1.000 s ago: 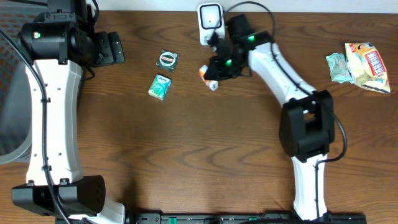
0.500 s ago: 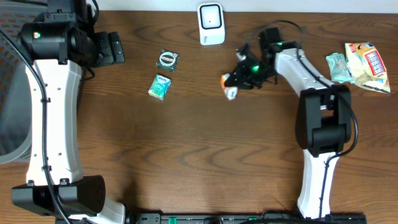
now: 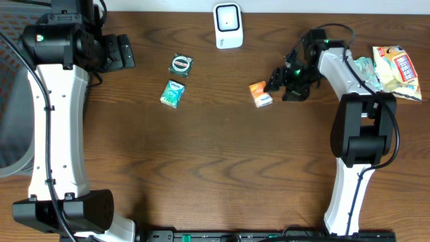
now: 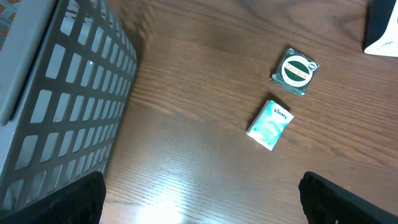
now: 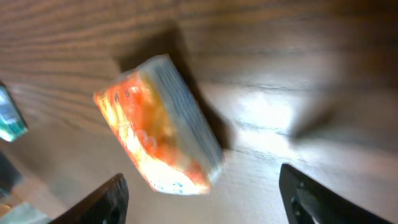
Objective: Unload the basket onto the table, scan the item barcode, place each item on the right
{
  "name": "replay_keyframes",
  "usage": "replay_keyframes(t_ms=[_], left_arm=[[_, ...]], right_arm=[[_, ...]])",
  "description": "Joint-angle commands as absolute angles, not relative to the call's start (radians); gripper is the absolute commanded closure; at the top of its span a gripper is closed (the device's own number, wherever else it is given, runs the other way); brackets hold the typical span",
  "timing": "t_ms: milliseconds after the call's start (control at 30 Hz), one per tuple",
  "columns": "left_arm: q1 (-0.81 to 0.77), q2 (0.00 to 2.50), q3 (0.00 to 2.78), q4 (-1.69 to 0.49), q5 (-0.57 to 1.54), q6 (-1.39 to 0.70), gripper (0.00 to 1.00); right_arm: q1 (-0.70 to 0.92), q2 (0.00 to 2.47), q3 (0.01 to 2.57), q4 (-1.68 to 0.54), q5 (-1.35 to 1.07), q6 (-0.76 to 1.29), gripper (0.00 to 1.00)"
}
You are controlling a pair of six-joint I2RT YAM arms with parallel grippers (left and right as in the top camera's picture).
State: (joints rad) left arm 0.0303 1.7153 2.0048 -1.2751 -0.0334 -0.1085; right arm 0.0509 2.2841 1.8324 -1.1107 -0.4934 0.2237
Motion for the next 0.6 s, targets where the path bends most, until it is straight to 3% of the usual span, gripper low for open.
replay_keyframes(t_ms=[0,300,433,567], left_arm=[[0.035,1.719,2.000,-1.275,-0.049,-0.117,0.02],[0.035,1.719,2.000,-1.275,-0.049,-0.117,0.02],[0.035,1.719,2.000,-1.275,-0.049,-0.117,0.02],[0.034,1.719,2.000,-1.275,-0.049,-0.117,0.02]], right_arm=[[0.044,2.276,1.971,-1.199,-0.350,0.201,0.27],[0.076,2.267,2.177,-1.320,-0.282,0.182,0.18],[0.091,2.270,2.171,-1.300,-0.282,0.183,0.01],[0.096,2.270,2.171,-1.293,-0.282,0.182,0.01]])
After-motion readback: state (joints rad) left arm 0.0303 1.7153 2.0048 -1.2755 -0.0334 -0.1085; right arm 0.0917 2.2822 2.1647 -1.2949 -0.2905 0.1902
